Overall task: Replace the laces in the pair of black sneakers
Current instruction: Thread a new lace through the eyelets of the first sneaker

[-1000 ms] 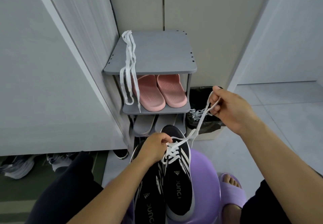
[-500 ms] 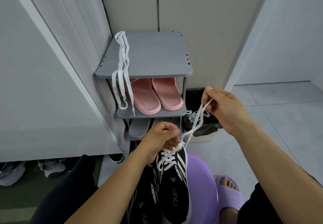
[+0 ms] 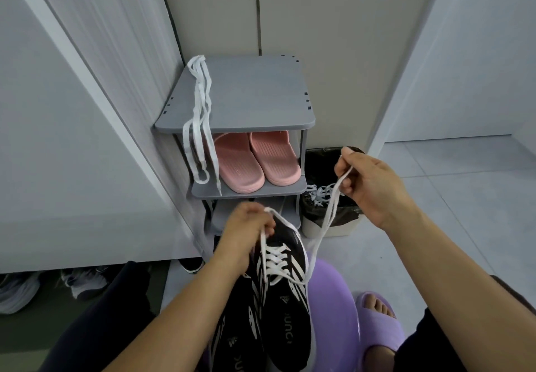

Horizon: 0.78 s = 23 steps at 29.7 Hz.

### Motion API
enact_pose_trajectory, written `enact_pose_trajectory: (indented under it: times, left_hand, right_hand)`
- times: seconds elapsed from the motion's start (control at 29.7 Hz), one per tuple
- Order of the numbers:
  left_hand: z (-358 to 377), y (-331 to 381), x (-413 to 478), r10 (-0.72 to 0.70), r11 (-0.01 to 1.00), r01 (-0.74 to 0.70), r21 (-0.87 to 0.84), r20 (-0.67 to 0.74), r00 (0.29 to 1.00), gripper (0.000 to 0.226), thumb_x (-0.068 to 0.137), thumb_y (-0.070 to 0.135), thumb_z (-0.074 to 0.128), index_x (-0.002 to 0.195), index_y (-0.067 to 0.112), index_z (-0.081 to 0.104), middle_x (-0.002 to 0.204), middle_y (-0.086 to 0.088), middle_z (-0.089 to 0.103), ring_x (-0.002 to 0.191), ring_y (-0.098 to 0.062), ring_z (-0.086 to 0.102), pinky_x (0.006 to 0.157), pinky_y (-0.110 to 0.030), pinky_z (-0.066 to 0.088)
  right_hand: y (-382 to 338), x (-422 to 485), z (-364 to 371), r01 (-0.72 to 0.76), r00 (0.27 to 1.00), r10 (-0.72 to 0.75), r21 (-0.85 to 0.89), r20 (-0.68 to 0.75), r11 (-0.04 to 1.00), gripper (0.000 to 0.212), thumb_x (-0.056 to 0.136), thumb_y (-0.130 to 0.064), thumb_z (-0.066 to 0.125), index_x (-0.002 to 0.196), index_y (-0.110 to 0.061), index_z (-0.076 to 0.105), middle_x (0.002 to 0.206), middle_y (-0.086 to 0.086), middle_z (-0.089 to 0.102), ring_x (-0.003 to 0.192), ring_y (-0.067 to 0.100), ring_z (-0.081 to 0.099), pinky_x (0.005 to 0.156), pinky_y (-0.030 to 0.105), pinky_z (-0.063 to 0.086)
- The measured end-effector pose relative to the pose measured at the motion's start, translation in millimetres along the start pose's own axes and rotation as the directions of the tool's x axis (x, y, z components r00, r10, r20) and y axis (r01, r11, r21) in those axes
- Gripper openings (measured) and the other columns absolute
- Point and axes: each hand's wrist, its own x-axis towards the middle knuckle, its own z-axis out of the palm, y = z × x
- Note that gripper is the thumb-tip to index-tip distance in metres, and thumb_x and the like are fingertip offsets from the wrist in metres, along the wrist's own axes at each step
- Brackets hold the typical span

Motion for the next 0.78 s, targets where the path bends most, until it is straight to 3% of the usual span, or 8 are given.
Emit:
enact_pose_trajectory:
  times: [0.24,0.44,0.51,0.54,0.57,0.64,0.71,0.78]
  left_hand:
    - [-73,59,-14,0.300,0.807,-0.452,-0.380,-0.395,0.868,0.016,0.088,0.003,0.051,0.077,0.014,0.055,0.051,0.008,0.055,0.049,-0.005,0.050,0.057,-0.019,0.043]
    - [-99,63,-32,0.565,0.750,-0.661,-0.028,-0.491,0.663,0.019,0.082,0.017,0.068,0.083,0.026,0.052,0.048,0.011,0.051,0.041,-0.003,0.040,0.051,-0.017,0.041]
    - [-111,60,-29,0.685,0.729,-0.564,0.389,-0.400,0.609,0.018,0.084,0.022,0.068,0.092,0.025,0.052,0.056,0.009,0.052,0.049,-0.005,0.046,0.059,-0.022,0.043]
    - [-112,56,-26,0.699,0.657,-0.396,0.642,-0.322,0.639,0.022,0.082,0.024,0.069,0.099,0.021,0.055,0.068,0.004,0.055,0.061,-0.007,0.050,0.065,-0.027,0.044]
    - [-109,51,-23,0.703,0.497,-0.230,0.837,-0.233,0.672,0.032,0.080,0.026,0.071,0.107,0.016,0.058,0.082,-0.005,0.054,0.075,-0.016,0.052,0.072,-0.034,0.044]
    - [-89,39,-21,0.684,0.283,-0.228,0.932,-0.029,0.729,0.038,0.075,0.031,0.074,0.106,0.012,0.064,0.096,-0.010,0.050,0.089,-0.026,0.051,0.081,-0.038,0.043]
    - [-52,32,-30,0.581,0.412,-0.473,0.779,0.175,0.795,0.033,0.073,0.036,0.074,0.101,0.024,0.063,0.096,0.006,0.051,0.091,-0.010,0.053,0.085,-0.021,0.042]
    - [-17,28,-37,0.423,0.649,-0.550,0.526,0.352,0.835,0.041,0.072,0.032,0.076,0.102,0.039,0.048,0.101,0.019,0.052,0.097,0.006,0.052,0.083,-0.006,0.038]
  right_hand:
    - [1,-2,-1,0.015,0.999,-0.016,-0.026,-0.034,1.000,0.034,0.095,-0.024,0.050,0.064,-0.012,0.056,0.054,-0.005,0.052,0.049,0.011,0.038,0.056,0.024,0.035]
    - [4,0,0,0.019,0.998,-0.023,-0.072,-0.063,0.997,0.035,0.095,-0.024,0.049,0.063,-0.012,0.057,0.060,-0.002,0.052,0.048,0.009,0.039,0.054,0.021,0.036]
    - [4,0,3,0.013,1.000,-0.015,-0.093,-0.026,0.996,0.034,0.095,-0.024,0.050,0.064,-0.013,0.058,0.060,-0.001,0.052,0.049,0.009,0.040,0.055,0.021,0.036]
    - [5,0,7,0.009,1.000,-0.008,-0.100,0.005,0.995,0.034,0.095,-0.023,0.049,0.064,-0.013,0.059,0.060,-0.001,0.053,0.049,0.009,0.040,0.056,0.021,0.036]
    - [7,-1,12,0.002,0.999,0.002,-0.098,0.042,0.995,0.033,0.095,-0.022,0.049,0.065,-0.012,0.059,0.060,-0.002,0.054,0.049,0.009,0.040,0.055,0.021,0.036]
    - [14,-5,27,-0.037,0.991,0.045,-0.068,0.124,0.997,0.033,0.095,-0.020,0.048,0.065,-0.012,0.060,0.059,-0.004,0.056,0.048,0.008,0.042,0.054,0.019,0.036]
    - [22,-11,42,-0.090,0.972,0.092,-0.023,0.215,0.996,0.032,0.094,-0.017,0.048,0.066,-0.011,0.061,0.058,-0.004,0.058,0.047,0.006,0.045,0.050,0.016,0.038]
    - [26,-15,55,-0.110,0.954,0.104,0.004,0.283,0.994,0.028,0.091,-0.017,0.051,0.067,-0.010,0.062,0.059,-0.003,0.058,0.048,0.006,0.046,0.050,0.015,0.040]
